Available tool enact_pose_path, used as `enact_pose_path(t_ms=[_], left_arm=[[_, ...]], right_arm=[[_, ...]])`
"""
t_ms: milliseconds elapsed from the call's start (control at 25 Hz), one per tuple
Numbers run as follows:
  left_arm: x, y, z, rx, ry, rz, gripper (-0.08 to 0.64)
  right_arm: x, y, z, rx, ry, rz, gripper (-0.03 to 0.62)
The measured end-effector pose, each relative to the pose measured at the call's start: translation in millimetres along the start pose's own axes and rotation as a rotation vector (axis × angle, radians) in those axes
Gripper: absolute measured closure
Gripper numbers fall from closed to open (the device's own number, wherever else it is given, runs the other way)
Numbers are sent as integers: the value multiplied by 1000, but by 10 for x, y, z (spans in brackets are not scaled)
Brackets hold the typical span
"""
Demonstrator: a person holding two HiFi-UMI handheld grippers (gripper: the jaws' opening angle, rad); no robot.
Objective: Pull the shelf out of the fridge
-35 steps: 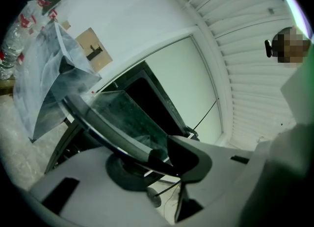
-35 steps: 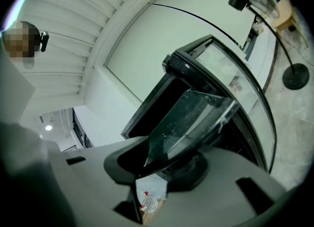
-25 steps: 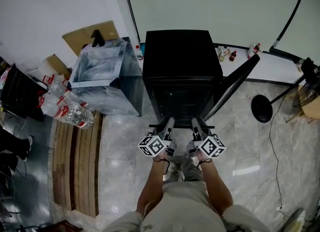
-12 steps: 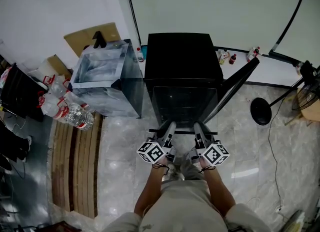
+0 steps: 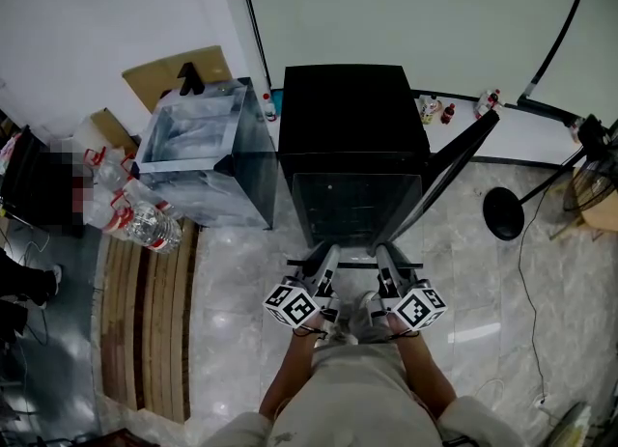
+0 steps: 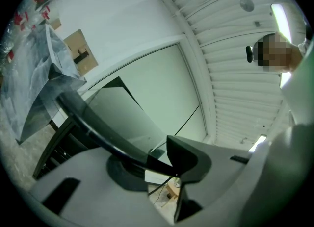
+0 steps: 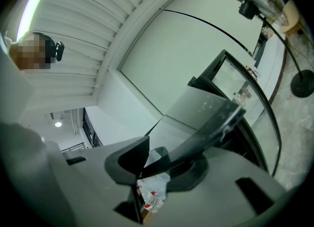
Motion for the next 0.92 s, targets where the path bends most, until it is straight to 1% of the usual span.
enact_pose_path(t_ms=[520,920], left_arm=[[-35,8,-53,-10,12,-5,445],[-56,61,-50,-18,29,-6,446]], right_arm=[[-55,-11,-57,8,3,-13,500],[-42,-29,-130,35,10,-32,500]])
Point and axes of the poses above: the fingertips, and each gripper's own axes: x forward along the fingers, y to its left, z out of its top, the point moved 7 cm from there along -x, backward along the fingers, and after that the axes turned 7 degrees about y, right-handed, at the moved point
